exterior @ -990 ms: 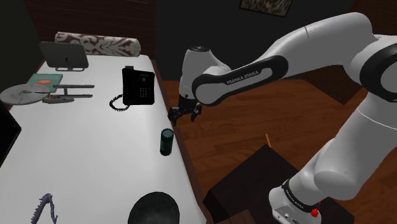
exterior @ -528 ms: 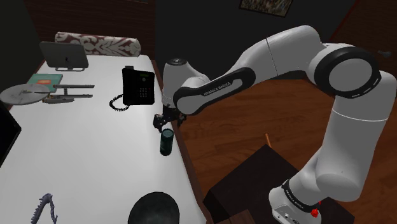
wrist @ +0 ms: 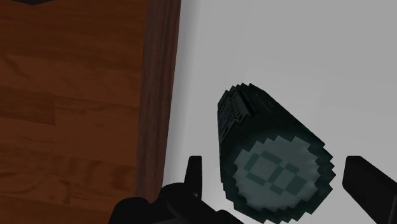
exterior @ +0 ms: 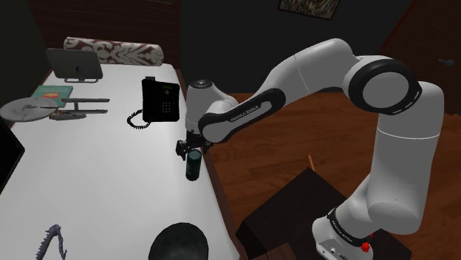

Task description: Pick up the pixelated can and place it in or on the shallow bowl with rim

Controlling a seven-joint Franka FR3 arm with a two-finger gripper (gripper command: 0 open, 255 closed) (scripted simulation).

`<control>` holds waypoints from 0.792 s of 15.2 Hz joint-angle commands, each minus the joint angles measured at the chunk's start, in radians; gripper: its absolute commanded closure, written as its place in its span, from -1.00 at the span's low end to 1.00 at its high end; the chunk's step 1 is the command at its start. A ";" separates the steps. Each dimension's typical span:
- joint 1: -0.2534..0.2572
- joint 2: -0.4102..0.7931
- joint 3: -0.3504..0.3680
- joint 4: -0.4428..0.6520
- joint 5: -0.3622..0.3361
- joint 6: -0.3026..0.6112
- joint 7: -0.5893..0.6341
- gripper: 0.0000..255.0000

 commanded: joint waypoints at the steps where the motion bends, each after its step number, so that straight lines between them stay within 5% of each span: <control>1: 0.001 0.005 -0.002 -0.004 -0.003 0.009 0.003 -1.00; 7: 0.001 0.005 -0.002 -0.004 -0.003 0.009 0.003 -1.00; 8: 0.001 0.005 -0.002 -0.004 -0.003 0.009 0.003 1.00; 12: 0.001 0.005 -0.002 -0.004 -0.003 0.009 0.002 1.00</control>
